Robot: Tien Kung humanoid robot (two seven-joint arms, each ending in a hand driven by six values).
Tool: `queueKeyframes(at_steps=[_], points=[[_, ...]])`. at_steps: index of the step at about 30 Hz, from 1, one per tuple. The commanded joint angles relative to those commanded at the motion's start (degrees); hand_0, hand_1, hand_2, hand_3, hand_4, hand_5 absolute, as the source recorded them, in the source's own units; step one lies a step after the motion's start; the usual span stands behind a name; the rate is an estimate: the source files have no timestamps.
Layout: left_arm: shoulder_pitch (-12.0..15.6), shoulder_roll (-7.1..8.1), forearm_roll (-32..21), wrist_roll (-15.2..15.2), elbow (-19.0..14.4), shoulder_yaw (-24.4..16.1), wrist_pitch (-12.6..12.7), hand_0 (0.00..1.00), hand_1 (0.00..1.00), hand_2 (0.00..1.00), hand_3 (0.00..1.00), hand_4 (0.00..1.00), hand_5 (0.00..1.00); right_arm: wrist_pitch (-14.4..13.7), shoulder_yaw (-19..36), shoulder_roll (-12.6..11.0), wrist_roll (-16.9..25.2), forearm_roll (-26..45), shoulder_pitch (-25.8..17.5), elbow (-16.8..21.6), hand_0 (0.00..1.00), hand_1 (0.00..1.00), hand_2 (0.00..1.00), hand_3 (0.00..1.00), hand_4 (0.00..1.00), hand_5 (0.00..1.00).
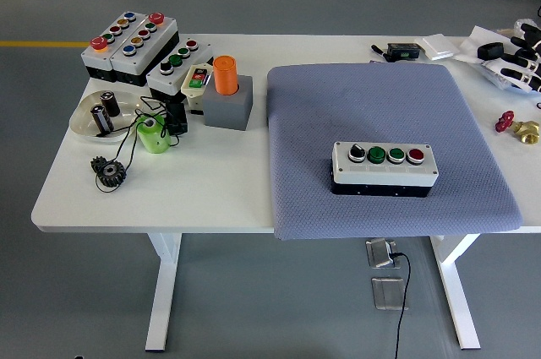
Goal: Pick up the button,place it on the desk,press the button,press the button
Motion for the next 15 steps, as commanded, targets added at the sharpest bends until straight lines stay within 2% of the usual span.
queueKeyframes(at_steps=[2,3,8,9,15], points=[[-0.02,0.00,-0.05,-0.01,0.00,0.08,-0.01,0.668,0.702,0.717,0.529,0.370,0.998,-0.20,0.08,-0.03,-0.08,-4.26,-0.02,-0.05,0.868,0.830,0.927,0.941,0.820,0.437],[-0.04,0.00,-0.03,-0.02,0.00,0.06,-0.01,0.668,0.702,0.718,0.530,0.370,0.998,-0.54,0.10,-0.12,-0.31,-6.50,-0.04,-0.05,0.901,0.866,0.952,0.974,0.827,0.368],[-0.08,0.00,0.12,0.03,0.00,-0.03,0.02,0.668,0.702,0.718,0.530,0.370,0.998,-0.96,-0.37,-0.05,-0.90,-17.84,0.23,-0.04,0.901,0.866,0.952,0.974,0.827,0.368],[-0.10,0.00,0.15,0.06,0.00,-0.02,0.03,0.668,0.701,0.718,0.530,0.371,0.998,-0.92,-0.57,0.01,-1.01,-19.30,0.36,-0.01,0.917,0.875,0.955,0.985,0.839,0.328],[-0.15,0.00,-0.13,0.02,0.00,0.23,0.04,0.669,0.700,0.718,0.530,0.373,0.998,-1.25,-0.84,0.03,-0.93,-18.56,0.76,-0.07,0.921,0.879,0.956,0.992,0.838,0.320]])
